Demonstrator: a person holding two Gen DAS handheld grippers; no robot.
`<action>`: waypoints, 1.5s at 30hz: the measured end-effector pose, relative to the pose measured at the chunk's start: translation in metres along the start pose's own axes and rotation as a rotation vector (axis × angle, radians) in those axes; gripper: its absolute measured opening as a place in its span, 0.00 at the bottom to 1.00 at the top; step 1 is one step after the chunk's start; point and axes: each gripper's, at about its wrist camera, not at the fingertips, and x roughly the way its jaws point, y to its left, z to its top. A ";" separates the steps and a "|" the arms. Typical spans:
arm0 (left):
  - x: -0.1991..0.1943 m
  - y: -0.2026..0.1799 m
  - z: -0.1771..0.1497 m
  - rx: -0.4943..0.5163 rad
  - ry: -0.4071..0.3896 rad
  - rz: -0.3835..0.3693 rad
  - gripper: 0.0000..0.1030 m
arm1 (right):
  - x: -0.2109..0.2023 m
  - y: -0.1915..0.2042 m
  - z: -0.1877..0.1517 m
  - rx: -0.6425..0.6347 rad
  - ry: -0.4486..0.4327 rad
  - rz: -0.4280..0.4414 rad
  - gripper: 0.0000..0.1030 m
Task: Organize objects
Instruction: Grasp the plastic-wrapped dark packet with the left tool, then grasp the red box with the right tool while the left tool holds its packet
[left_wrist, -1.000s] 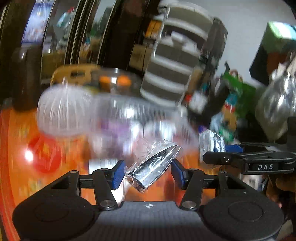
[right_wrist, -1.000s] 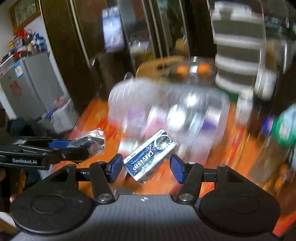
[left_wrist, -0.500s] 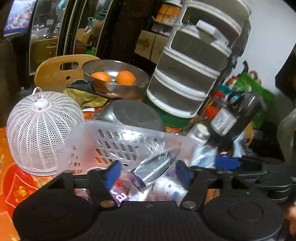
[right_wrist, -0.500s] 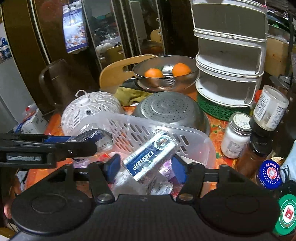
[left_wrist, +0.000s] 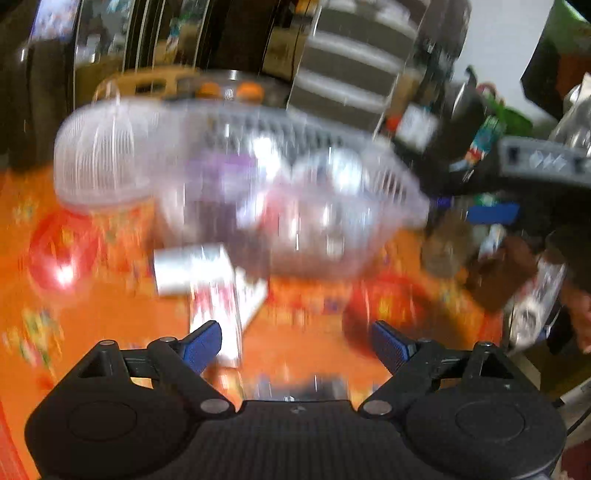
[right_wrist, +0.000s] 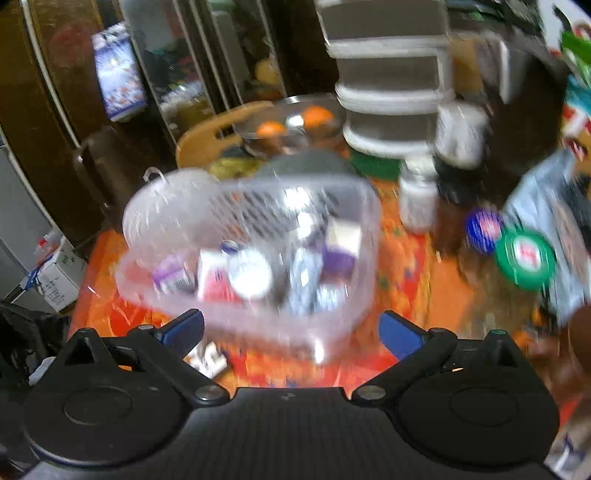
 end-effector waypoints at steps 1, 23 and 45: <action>0.005 0.001 -0.008 -0.011 0.021 0.000 0.87 | 0.001 0.000 -0.005 -0.003 0.011 -0.003 1.00; 0.050 -0.008 -0.030 0.025 0.073 0.056 0.81 | 0.015 -0.004 -0.041 0.048 0.104 -0.020 1.00; -0.022 0.100 -0.067 -0.218 -0.004 0.266 0.81 | 0.121 0.119 -0.067 -0.112 0.230 0.055 0.70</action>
